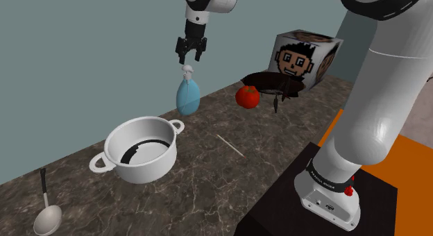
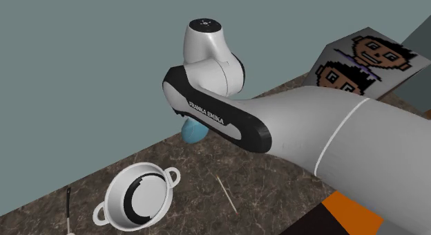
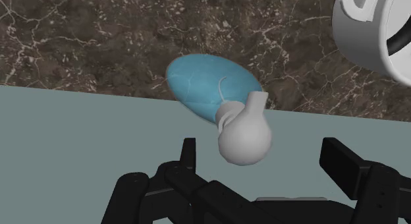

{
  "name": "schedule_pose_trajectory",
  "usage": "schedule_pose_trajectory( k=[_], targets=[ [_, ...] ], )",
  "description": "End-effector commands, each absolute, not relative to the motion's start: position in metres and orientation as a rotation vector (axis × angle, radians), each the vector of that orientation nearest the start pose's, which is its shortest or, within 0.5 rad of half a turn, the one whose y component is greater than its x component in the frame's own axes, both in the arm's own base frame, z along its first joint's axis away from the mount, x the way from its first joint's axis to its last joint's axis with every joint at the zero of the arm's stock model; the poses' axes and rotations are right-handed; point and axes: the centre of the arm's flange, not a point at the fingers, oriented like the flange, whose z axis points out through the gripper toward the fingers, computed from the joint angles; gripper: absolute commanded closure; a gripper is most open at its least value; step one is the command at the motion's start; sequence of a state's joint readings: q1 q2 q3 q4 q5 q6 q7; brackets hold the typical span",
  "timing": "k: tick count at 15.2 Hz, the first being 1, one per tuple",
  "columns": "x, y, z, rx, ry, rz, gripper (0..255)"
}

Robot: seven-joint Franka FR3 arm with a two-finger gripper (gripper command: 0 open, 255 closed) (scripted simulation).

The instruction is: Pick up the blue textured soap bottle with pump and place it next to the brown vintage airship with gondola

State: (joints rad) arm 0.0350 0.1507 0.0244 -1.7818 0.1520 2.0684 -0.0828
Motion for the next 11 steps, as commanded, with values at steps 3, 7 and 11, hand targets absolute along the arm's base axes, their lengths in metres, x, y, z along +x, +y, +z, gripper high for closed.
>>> schedule_pose_trajectory(
  k=[3,7,11],
  targets=[
    [0.626,0.045,0.46,-2.992,-0.115,-0.211,0],
    [0.628,0.048,0.442,-2.992,-0.115,-0.211,0],
    [0.629,0.048,0.442,-2.992,-0.115,-0.211,0]
  ],
)
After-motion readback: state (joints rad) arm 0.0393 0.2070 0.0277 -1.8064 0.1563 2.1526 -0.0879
